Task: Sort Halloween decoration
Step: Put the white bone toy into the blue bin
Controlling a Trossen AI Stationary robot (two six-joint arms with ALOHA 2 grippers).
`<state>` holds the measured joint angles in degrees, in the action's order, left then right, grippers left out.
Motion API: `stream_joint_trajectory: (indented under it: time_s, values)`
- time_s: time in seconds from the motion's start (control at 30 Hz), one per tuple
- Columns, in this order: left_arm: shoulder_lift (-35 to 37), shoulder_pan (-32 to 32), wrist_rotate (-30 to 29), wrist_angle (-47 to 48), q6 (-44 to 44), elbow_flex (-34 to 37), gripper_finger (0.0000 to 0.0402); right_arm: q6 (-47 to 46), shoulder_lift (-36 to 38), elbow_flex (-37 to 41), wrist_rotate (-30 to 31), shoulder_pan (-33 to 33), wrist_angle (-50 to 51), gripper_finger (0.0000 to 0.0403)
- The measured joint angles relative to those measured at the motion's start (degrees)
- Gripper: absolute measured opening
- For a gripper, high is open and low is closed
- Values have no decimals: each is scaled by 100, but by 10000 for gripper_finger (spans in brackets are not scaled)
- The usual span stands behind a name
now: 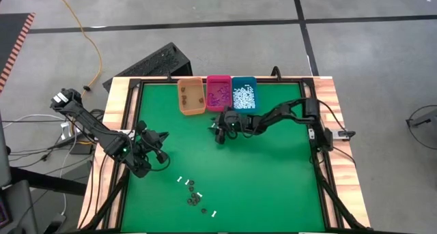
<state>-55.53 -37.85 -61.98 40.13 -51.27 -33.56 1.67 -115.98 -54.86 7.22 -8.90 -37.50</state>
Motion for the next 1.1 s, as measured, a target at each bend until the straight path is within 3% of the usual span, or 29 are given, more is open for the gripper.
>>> stream_joint_trajectory:
  time_s: [0.4, 0.77, 1.1]
  values:
    - [0, 0, -28, 8, -7, 0, 49, -557, -303, -65, -83, -145, 572, 231]
    - [0, 2, 2, 10, -1, 0, 49, -633, -306, -52, 52, 75, 656, 93]
    - [0, 2, 22, 35, -37, 0, 49, -1028, -321, -37, 87, 133, 394, 26]
